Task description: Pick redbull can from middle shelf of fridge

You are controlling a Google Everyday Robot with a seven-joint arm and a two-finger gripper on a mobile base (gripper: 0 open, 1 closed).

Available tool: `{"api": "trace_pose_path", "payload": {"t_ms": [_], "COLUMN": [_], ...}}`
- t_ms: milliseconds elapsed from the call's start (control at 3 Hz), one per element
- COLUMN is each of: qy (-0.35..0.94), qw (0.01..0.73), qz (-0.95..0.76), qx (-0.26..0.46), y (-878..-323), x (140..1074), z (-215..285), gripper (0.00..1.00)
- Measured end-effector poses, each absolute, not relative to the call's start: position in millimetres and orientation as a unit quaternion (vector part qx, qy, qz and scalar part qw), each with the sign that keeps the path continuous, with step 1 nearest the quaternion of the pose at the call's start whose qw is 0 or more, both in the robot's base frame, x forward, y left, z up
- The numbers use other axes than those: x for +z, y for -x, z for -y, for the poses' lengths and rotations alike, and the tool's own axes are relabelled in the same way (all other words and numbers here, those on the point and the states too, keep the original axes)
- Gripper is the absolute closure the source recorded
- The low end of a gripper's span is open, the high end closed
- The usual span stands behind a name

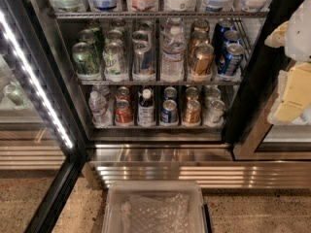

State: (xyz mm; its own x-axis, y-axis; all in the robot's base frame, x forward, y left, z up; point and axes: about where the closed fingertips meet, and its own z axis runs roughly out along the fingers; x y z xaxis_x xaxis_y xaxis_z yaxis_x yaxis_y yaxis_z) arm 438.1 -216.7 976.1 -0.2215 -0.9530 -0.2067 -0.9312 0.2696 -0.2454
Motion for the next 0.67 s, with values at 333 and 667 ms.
{"api": "trace_pose_path", "payload": {"t_ms": [333,667], "qy": [0.603,0.602], "qw": [0.159,0.182], "qz": [-0.781,-0.777], "qx": [-0.034,-0.010], "y": [-438.2,-443.6], "x": [976.1,969.4], "z": [216.6,210.0], "gripper": [0.00,0.00]}}
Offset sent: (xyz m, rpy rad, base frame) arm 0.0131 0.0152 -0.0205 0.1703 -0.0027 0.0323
